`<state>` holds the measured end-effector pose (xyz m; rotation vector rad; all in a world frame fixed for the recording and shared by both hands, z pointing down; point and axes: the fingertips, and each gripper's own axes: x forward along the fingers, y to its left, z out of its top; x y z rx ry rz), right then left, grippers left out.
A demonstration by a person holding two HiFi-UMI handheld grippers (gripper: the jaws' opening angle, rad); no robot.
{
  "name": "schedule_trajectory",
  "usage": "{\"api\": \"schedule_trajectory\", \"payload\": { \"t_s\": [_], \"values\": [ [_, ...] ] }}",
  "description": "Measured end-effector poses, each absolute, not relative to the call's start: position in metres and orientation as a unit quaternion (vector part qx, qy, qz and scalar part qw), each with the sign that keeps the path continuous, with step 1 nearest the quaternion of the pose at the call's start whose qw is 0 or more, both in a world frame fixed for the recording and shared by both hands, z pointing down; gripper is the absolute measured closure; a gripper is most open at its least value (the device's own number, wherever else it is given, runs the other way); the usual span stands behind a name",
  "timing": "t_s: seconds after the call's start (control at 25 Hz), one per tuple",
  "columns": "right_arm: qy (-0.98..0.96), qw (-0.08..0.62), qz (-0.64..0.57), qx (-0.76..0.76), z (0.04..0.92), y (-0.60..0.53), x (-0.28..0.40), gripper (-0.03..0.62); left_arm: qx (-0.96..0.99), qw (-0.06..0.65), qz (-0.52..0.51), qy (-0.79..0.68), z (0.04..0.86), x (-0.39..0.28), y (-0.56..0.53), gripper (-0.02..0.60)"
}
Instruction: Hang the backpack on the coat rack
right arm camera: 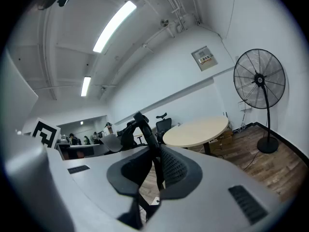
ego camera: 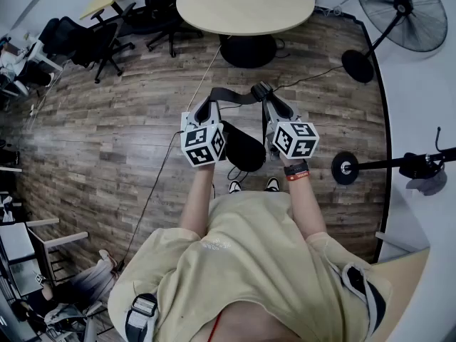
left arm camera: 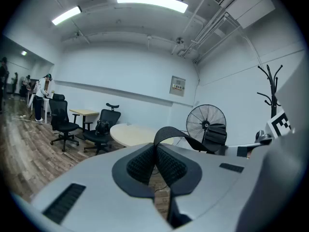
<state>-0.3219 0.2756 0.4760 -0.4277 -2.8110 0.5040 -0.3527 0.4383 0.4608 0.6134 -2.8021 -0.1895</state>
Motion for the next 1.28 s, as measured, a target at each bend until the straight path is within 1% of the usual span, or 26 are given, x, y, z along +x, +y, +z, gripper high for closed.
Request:
{"api": "schedule_trajectory", "payload": {
  "t_s": [0.56,0.76,1.04,1.28],
  "values": [
    [-0.953,0.116,0.224,-0.168,0.473,0.187,-0.303,0.530,0.192,0.123,-0.079,-0.970,0.447,-0.342,0.353,0.555],
    [-0.955,0.117,0.222,-0.155,0.478,0.138,-0.288,0.530,0.202,0.116,-0.079,-0.969,0.449,-0.330,0.295,0.556],
    [-0.959,0.130,0.235,-0.093,0.487,0.079,-0.264,0.530,0.282,0.150,-0.065,-0.945,0.461,-0.318,0.216,0.557],
    [-0.960,0.127,0.251,0.007,0.492,0.019,-0.239,0.530,0.397,0.171,-0.050,-0.901,0.466,-0.313,0.121,0.556]
  ]
}}
